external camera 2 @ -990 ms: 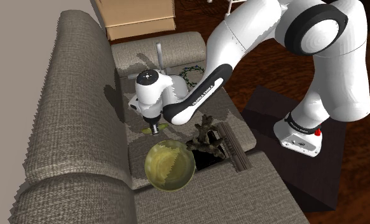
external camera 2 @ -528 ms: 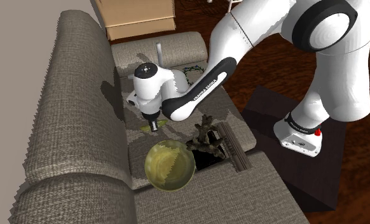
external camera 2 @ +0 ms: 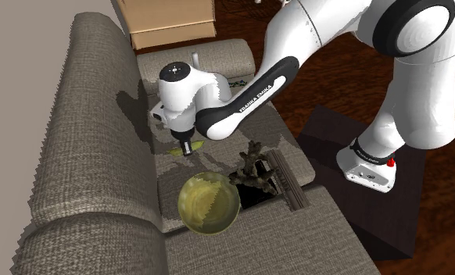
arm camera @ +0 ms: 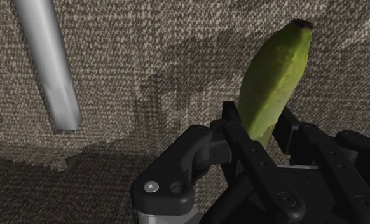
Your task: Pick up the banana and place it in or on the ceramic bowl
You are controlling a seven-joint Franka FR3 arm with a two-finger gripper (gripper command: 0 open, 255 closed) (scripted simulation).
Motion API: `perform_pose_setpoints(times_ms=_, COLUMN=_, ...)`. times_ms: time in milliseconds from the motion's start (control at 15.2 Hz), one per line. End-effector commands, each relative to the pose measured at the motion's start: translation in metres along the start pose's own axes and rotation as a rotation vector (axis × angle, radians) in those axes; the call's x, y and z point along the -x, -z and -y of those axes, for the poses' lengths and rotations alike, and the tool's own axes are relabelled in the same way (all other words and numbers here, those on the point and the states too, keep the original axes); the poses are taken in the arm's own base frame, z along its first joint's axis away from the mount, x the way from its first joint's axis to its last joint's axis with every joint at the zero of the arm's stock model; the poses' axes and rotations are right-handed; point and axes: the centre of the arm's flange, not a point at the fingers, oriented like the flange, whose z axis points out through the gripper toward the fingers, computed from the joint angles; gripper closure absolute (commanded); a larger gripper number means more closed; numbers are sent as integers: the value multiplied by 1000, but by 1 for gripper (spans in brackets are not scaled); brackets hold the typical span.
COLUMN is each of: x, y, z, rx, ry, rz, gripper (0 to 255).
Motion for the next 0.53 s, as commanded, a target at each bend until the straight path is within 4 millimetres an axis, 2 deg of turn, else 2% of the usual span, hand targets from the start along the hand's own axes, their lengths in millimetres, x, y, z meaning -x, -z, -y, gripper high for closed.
perform_pose_setpoints(times_ms=0, x=0, y=10, z=0, rx=0, ry=0, rz=0, gripper=255)
perform_pose_setpoints(times_ms=462, x=-4, y=47, z=-2, rx=0, ry=0, rz=0, gripper=255)
